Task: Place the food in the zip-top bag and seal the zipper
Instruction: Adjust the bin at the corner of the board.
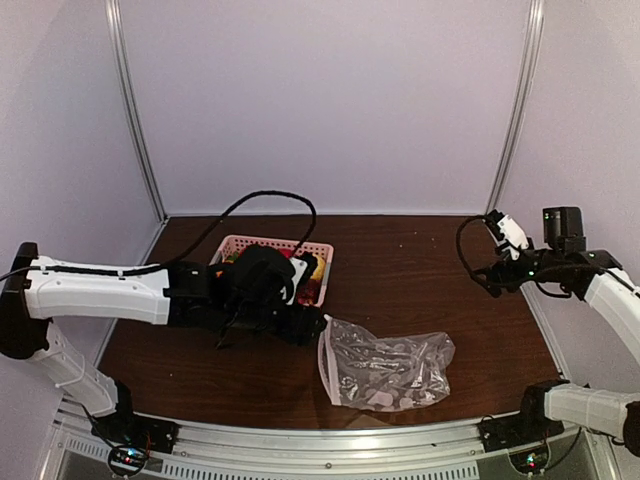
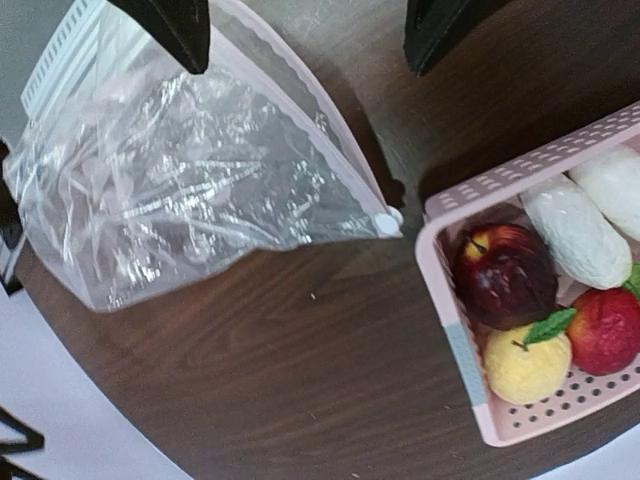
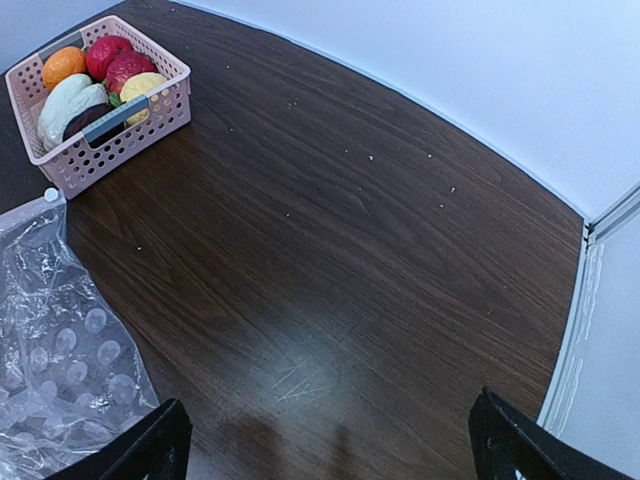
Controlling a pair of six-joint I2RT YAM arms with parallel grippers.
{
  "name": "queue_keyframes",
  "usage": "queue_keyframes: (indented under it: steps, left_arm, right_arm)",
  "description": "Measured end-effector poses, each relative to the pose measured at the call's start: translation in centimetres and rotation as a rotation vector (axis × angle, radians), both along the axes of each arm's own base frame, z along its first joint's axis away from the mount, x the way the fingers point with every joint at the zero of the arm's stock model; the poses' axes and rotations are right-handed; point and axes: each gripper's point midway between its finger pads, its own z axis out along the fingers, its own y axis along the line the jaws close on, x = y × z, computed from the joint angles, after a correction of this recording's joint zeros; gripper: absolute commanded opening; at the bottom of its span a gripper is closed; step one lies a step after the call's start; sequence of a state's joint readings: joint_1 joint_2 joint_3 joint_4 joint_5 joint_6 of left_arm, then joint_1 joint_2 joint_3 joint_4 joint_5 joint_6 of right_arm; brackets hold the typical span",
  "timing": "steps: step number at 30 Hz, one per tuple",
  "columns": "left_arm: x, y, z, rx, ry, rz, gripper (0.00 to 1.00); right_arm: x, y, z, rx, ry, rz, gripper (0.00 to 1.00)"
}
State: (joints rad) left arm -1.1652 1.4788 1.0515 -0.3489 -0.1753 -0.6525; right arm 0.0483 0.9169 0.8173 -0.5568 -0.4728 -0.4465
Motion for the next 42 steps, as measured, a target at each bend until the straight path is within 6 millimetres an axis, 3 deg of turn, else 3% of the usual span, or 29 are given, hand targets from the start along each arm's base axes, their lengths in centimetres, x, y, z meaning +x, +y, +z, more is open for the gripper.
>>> queue_keyframes:
  steps: [5,10,15,18,23,26,32,42]
  left_arm:
    - [4.1,-0.9,3.3,-0.056,-0.042,0.149,0.55]
    - [10.4,-4.1,6.1,-0.089,-0.090,0.222,0.48]
    - [14.4,-5.1,3.8,-0.021,-0.066,0.249,0.40]
    - [16.2,-5.6,0.9,0.047,-0.030,0.256,0.41]
    - [17.0,-5.5,-3.0,0.130,0.023,0.258,0.40]
    - [16.7,-5.0,-4.2,0.171,0.045,0.258,0.37]
    - [17.1,-4.9,-5.6,0.194,0.053,0.258,0.33]
    - [18.7,-4.9,-5.4,0.194,0.038,0.252,0.35]
  right_arm:
    - [0.4,0.6,-0.2,0.030,-0.022,0.021,0.98]
    - [0.5,0.6,-1.3,0.048,-0.015,0.011,0.97]
    - [0.3,0.6,-1.5,0.064,-0.019,0.001,0.97]
    - [0.0,0.6,-1.1,0.069,-0.038,-0.001,0.97]
    - [-0.1,0.7,-0.4,0.073,-0.068,0.002,0.97]
    - [-0.1,0.7,-0.5,0.075,-0.066,0.004,0.97]
    - [-0.1,0.7,-0.5,0.075,-0.066,0.005,0.97]
    - [-0.1,0.7,-0.5,0.075,-0.064,0.005,0.97]
